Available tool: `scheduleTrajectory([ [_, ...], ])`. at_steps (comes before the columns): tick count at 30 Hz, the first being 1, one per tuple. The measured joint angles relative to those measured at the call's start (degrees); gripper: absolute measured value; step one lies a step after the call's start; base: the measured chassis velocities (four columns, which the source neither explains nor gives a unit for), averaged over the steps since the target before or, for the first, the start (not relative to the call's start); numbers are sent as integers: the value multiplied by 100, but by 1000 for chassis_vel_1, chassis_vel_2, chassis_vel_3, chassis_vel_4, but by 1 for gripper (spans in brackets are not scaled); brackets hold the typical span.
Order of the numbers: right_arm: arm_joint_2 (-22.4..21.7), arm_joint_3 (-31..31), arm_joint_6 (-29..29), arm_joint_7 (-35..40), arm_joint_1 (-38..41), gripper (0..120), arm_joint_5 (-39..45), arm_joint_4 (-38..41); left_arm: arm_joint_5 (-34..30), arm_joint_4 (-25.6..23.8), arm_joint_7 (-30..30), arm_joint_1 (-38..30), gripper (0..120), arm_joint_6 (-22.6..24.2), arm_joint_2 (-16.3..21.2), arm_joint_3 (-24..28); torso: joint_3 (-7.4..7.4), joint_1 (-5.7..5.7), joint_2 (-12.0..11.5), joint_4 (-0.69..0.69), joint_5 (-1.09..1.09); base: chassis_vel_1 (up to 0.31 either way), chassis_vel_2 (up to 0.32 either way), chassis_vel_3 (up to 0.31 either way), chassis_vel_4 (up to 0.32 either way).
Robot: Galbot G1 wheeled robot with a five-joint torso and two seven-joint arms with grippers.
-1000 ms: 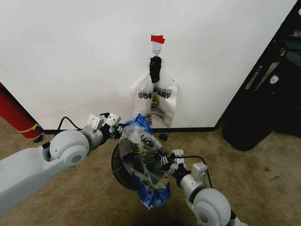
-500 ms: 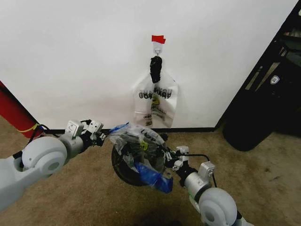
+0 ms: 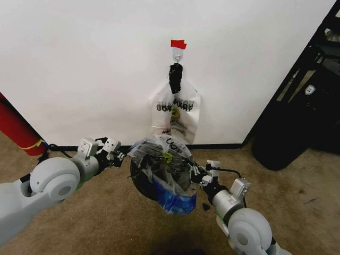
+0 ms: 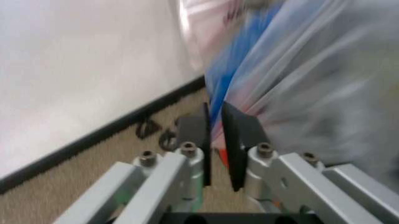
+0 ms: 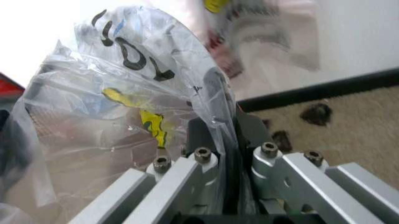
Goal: Pick up the garbage bag from the wall and place it over the trash bin.
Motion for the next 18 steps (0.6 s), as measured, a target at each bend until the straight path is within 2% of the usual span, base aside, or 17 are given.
scheduleTrajectory([
  [1, 16, 9, -9, 37, -1, 1, 5, -21, -3, -36, -19, -1, 18, 6, -16, -34, 0, 0, 0, 0, 0, 0, 0, 0, 0],
  [2, 20, 13, -11, 46, -2, 1, 7, -27, -3, -48, -24, -2, 18, 8, -22, -44, 0, 0, 0, 0, 0, 0, 0, 0, 0],
  [3, 48, 45, -25, 100, -14, 1, 26, -59, -4, -112, -46, -14, 28, 17, -48, -93, 0, 0, 0, 0, -1, 0, 0, 0, 0],
  [4, 48, 45, -25, 100, -14, 1, 26, -59, -4, -112, -46, -14, 28, 17, -48, -93, 0, 0, 0, 0, -1, 0, 0, 0, 0],
  [8, 102, 98, -42, 180, -20, 1, 55, -152, 15, -347, -156, -10, 43, 38, -74, -213, 0, 0, 0, 0, 1, 0, 0, 0, 0],
  [9, 102, 98, -42, 180, -20, 1, 55, -152, 15, -347, -156, -10, 43, 38, -74, -213, 0, 0, 0, 0, 1, 0, 0, 0, 0],
  [10, 118, 127, -44, 193, -33, 1, 55, -173, 46, -445, -244, -8, 51, 45, -93, -238, 0, 0, 0, 2, 2, 0, 0, 0, 0],
  [11, 130, 157, -44, 201, -49, 1, 51, -184, 87, -495, -304, -7, 54, 45, -111, -245, 0, 0, 0, 2, 2, 0, 0, 0, 0],
  [13, 204, 337, -34, 249, -148, 1, 13, -211, 441, -722, -613, 0, 66, -69, -300, -249, 0, 0, 0, 1, 0, 0, 0, 0, 0],
  [14, 204, 337, -34, 249, -148, 1, 13, -211, 441, -722, -613, 0, 66, -69, -300, -249, 0, 0, 0, 1, 0, 0, 0, 0, 0],
  [15, 249, 435, -23, 285, -191, 1, 4, -211, 394, -870, -784, 14, 69, -116, -436, -242, 0, 0, 0, -1, 0, 0, 0, 0, 0],
  [17, 345, 630, 12, 374, -259, 1, -36, -195, -110, -1226, -1280, 121, 81, -138, -759, -117, 0, 0, 0, -3, 1, 0, 0, 0, 0],
  [18, 345, 630, 12, 374, -259, 1, -36, -195, -110, -1226, -1280, 121, 81, -138, -759, -117, 0, 0, 0, -3, 1, 0, 0, 0, 0],
])
